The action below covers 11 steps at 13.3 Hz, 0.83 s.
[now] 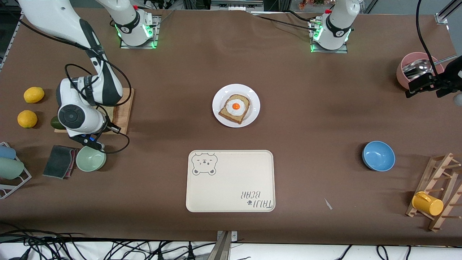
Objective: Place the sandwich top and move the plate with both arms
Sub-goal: 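Reach the right gripper to the bread slice on the cutting board and grasp it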
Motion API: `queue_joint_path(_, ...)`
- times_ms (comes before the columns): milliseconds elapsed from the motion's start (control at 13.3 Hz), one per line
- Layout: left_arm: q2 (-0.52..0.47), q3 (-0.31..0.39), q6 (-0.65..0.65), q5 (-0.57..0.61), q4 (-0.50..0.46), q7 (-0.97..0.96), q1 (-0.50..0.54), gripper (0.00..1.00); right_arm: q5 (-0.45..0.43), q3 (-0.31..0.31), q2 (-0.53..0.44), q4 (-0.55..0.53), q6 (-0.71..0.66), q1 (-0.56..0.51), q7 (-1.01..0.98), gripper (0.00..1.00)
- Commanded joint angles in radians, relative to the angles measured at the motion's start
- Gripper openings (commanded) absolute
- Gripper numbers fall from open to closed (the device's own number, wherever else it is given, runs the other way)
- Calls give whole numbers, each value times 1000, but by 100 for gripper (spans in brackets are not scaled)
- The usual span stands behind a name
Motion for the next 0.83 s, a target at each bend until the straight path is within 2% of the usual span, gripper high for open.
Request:
queue_joint_path(0, 0, -5, -1, -6, 26, 16, 10, 100, -50, -4, 10, -32, 54, 3, 36, 47)
queue_joint_path(150, 1, -3, 1, -6, 26, 16, 11, 100, -63, -6, 25, -34, 65, 3, 34, 48)
queue_joint_path(301, 1, -3, 7, -6, 26, 30, 16, 100, -120, -6, 39, -34, 63, 2, 36, 48)
queue_joint_path(601, 1, 3, 7, -3, 33, 30, 17, 100, -129, -6, 54, -32, 68, -1, 39, 47)
queue_joint_path(676, 1, 2, 7, -3, 33, 30, 22, 100, -128, -6, 54, -32, 68, -1, 39, 42)
queue_joint_path(751, 1, 0, 5, -3, 33, 30, 22, 100, -128, -6, 54, -32, 66, -3, 39, 29)
